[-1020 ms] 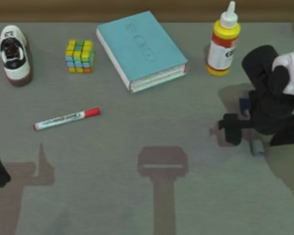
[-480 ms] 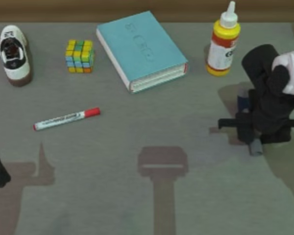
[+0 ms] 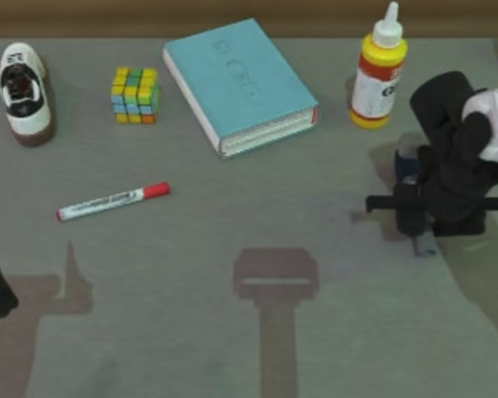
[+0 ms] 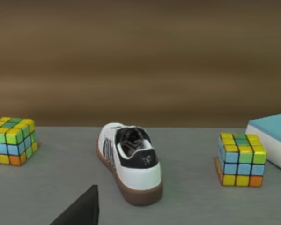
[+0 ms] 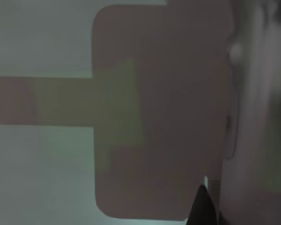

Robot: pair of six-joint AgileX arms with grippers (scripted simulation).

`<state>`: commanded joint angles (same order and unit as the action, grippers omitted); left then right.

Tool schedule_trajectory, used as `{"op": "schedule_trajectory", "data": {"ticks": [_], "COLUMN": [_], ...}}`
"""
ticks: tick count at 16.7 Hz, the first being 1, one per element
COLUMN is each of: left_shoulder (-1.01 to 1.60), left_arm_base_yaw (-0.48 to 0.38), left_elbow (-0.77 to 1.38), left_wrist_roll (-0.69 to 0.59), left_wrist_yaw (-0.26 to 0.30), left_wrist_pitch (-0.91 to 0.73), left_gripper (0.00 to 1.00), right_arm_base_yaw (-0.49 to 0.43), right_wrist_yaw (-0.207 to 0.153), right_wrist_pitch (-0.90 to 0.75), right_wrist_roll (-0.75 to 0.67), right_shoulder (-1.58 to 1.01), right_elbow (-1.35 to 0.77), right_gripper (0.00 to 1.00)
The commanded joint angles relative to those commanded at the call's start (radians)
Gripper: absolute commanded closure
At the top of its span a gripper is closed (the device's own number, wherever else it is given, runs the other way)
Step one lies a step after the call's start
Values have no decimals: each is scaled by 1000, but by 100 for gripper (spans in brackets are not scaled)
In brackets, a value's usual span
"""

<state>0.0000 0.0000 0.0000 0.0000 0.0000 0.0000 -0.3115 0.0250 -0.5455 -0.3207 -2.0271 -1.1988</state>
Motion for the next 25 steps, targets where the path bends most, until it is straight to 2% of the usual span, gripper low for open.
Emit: {"op": "schedule_trajectory", "data": {"ticks": [2,5,14,17,19,21,25], "left_shoulder": [0,0,0,0,0,0,0], "left_arm_base_yaw": [0,0,0,0,0,0,0], "left_elbow": [0,0,0,0,0,0,0], "left_wrist_roll": [0,0,0,0,0,0,0], "left_wrist_yaw": [0,0,0,0,0,0,0], "left_wrist_pitch": [0,0,0,0,0,0,0], "left_gripper": [0,0,0,0,0,0,0], "right_arm_base_yaw": [0,2,12,16,18,20,20], "right_wrist_yaw": [-33,-102,-369,-442,-477,-498,-501], "right_wrist_pitch": [92,292,1053,1264,1355,1404,1412], "right_wrist_roll": [19,58,214,262,286,300,303], "right_shoulder": [16,52,228,297,334,357,361], "right_elbow": [19,64,281,342,371,388,391], "right_gripper": [100,100,100,100,100,100,100]}}
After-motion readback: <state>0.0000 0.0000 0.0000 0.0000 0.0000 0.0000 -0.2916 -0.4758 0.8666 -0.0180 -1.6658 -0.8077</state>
